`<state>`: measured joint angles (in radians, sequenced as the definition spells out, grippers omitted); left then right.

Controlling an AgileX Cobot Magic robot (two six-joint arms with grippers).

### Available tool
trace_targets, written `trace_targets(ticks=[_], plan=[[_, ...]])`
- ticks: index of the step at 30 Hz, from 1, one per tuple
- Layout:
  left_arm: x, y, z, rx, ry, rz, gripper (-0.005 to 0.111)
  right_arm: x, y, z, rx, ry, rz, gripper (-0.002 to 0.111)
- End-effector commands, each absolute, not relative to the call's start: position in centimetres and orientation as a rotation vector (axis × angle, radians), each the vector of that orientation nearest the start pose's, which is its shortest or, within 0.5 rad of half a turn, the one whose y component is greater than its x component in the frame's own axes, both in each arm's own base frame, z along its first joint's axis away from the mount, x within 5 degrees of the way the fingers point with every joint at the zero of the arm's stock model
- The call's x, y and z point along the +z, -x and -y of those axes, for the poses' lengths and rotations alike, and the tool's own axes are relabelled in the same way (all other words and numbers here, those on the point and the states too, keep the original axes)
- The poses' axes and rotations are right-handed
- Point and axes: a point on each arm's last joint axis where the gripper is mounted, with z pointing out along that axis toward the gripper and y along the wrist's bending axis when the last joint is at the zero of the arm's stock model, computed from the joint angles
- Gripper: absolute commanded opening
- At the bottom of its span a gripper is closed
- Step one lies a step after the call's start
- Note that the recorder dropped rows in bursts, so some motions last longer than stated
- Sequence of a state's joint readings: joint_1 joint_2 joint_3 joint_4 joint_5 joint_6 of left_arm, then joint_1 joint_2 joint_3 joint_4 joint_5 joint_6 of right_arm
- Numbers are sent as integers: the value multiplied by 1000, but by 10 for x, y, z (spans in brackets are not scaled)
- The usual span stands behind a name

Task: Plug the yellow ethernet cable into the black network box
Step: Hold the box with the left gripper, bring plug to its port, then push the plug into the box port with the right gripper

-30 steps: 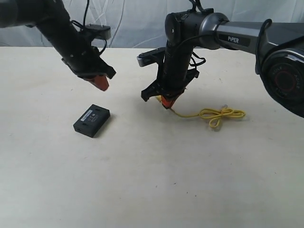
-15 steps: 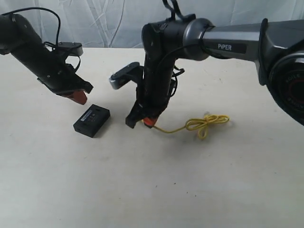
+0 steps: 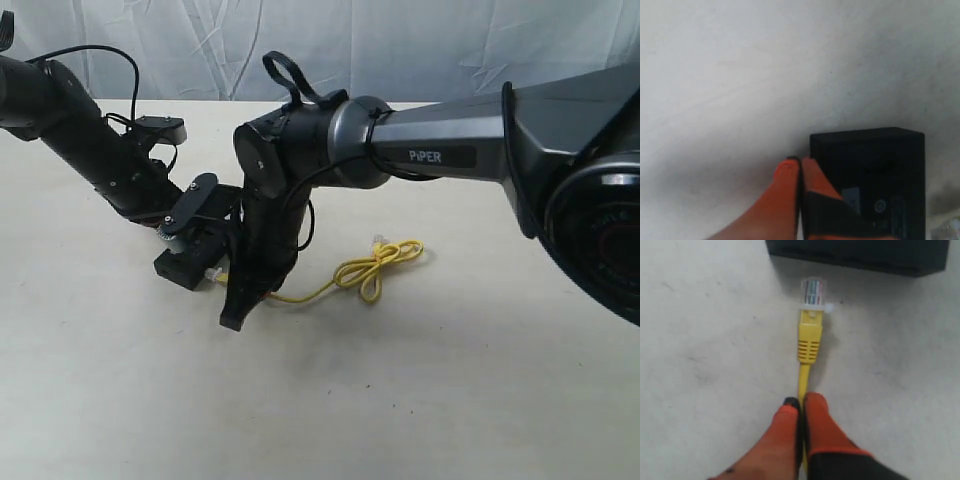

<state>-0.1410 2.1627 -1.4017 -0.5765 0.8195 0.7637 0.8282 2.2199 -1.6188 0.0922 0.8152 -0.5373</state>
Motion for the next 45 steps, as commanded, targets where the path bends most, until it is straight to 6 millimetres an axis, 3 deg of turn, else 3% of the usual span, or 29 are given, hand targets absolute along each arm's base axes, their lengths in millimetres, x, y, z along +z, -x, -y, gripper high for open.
trace_targets(ticks=[1,18,24,45], plan=[[112,-402,96,-597,-743,-2795,0,138,-303,-341,148,1765,-2244,-1],[112,-401,95,-600,-752,-2801,0,137,-307,-337,60,1722,-2267,-1],[112,-400,96,-606,-755,-2805,0,119,-308,-338,55,1726,-2301,-1],[112,-400,95,-607,-762,-2809,0,127,-308,-339,60,1818,-2196,-1]])
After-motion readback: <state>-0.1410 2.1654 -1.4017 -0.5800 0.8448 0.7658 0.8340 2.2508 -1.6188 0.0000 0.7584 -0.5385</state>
